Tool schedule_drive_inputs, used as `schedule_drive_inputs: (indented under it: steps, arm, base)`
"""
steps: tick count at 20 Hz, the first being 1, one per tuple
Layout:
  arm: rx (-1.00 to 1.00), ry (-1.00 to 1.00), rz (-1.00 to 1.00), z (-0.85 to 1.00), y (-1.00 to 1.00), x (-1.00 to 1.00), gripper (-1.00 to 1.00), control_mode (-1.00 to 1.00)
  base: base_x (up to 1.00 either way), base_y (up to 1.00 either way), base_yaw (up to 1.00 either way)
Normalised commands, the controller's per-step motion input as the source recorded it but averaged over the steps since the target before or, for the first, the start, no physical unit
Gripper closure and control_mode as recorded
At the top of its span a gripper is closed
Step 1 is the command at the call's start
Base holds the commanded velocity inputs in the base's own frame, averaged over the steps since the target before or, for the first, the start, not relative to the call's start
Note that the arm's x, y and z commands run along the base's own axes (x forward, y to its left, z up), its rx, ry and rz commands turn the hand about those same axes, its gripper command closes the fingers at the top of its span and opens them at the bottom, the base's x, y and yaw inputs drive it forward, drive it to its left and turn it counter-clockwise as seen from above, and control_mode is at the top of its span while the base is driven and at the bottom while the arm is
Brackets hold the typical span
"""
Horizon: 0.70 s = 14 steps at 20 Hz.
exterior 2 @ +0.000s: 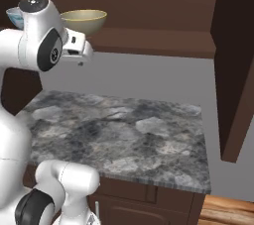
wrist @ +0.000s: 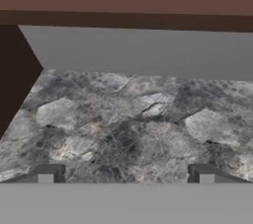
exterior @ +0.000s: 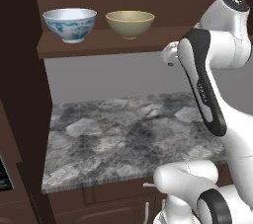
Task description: Pick up the bowls from the cabinet and place each bowl in front of a stool on the dining counter.
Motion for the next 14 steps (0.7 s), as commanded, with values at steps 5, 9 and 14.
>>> schedule_drive_inputs:
  steps: [5,9,14]
  arm:
    - [0.18,-0.15,-0.14,0.48,-0.05,-0.57,-1.0,-1.0]
    - [0.32,-0.15,-0.28,0.2,-0.09,-0.04,-1.0,-1.0]
    - [0.36,-0.14,-0.13,0.19,-0.04,0.25,-1.0,-1.0]
  base:
    - [0.0,0.0,0.0]
    - [0.0,0.0,0.0]
    - [0.0,0.0,0.0]
